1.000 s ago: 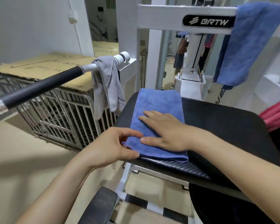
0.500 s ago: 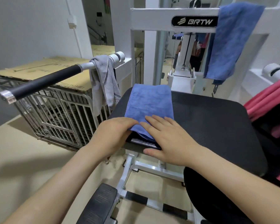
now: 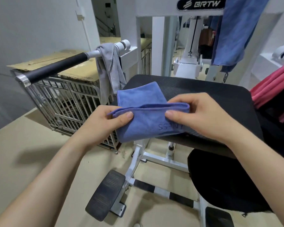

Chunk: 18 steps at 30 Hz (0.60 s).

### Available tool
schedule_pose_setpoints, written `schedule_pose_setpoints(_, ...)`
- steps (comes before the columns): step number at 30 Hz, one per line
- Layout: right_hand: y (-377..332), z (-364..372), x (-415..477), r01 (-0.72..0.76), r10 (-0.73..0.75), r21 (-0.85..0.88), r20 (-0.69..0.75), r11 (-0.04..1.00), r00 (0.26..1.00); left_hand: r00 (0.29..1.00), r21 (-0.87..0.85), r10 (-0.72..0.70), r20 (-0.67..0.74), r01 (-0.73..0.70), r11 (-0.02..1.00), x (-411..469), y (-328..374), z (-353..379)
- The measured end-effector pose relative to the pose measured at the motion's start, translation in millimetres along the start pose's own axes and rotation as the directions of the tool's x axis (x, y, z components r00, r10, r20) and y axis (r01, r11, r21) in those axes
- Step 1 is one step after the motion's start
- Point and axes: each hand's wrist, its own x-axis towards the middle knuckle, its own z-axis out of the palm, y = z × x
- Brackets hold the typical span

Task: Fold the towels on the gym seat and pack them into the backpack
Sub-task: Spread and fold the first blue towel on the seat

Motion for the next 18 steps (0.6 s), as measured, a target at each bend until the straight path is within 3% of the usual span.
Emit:
schedule_pose_setpoints(2, 7, 2, 21, -0.025, 0.028, 0.031, -0.103, 0.999, 0.994, 0.999, -0.024, -0.001, -0.041, 0.000, 1.000, 9, 7, 1)
schedule_pose_setpoints(5, 16, 7, 55, -0.070, 0.057, -0.062, -0.195, 0.996, 0.979, 0.996, -0.017, -0.005, -0.090, 0.003, 1.000, 31, 12, -4)
schedule_pose_setpoints(8, 25, 11, 91, -0.112, 0.063, -0.223, -0.217, 0.968, 0.974, 0.991, 0.123, -0.018, -0.132, 0.034, 0.992, 56, 6, -15)
schedule_pose_setpoints(10, 32, 14, 112, -0.127, 0.063, -0.347, -0.188, 0.929, 0.980, 0.988, 0.083, -0.083, -0.129, 0.094, 0.992, 70, 0, -18)
schedule_pose_setpoints(13, 45, 22, 134, -0.130, 0.093, -0.544, -0.094, 0.829, 0.991, 0.949, -0.085, -0.314, -0.016, 0.312, 0.946, 79, -11, -23)
schedule_pose_setpoints(15, 51, 27, 143, -0.136, 0.138, -0.637, -0.047, 0.759, 0.989, 0.904, -0.061, -0.414, 0.103, 0.422, 0.905, 78, -17, -28)
schedule_pose_setpoints(18, 54, 29, 156, -0.129, 0.169, -0.679, -0.008, 0.723, 0.986, 0.865, 0.047, -0.453, 0.215, 0.454, 0.890, 83, -23, -35)
